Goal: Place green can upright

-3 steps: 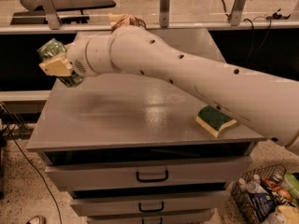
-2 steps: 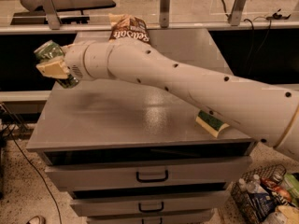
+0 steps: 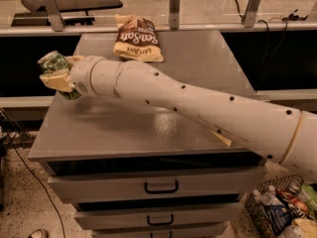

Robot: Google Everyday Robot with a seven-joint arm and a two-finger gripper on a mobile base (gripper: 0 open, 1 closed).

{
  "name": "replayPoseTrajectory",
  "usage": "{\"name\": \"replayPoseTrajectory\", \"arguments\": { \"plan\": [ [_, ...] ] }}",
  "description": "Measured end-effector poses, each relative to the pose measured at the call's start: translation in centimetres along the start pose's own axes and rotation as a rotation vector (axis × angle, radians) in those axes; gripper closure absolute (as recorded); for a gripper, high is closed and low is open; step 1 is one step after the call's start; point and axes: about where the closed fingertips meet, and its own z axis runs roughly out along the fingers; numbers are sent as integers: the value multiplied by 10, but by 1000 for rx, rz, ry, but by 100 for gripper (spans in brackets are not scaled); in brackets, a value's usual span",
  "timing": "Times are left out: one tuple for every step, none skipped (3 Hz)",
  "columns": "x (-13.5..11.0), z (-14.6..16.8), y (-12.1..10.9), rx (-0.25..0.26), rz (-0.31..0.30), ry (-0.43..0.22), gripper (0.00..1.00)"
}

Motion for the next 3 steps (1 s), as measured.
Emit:
{"name": "replayPoseTrajectory", "arguments": {
  "plan": [
    [18, -6, -1, 2, 40, -33, 100],
    [33, -17, -3, -12, 89, -49, 84],
    [37, -23, -4, -14, 107, -52, 60]
  ]
}}
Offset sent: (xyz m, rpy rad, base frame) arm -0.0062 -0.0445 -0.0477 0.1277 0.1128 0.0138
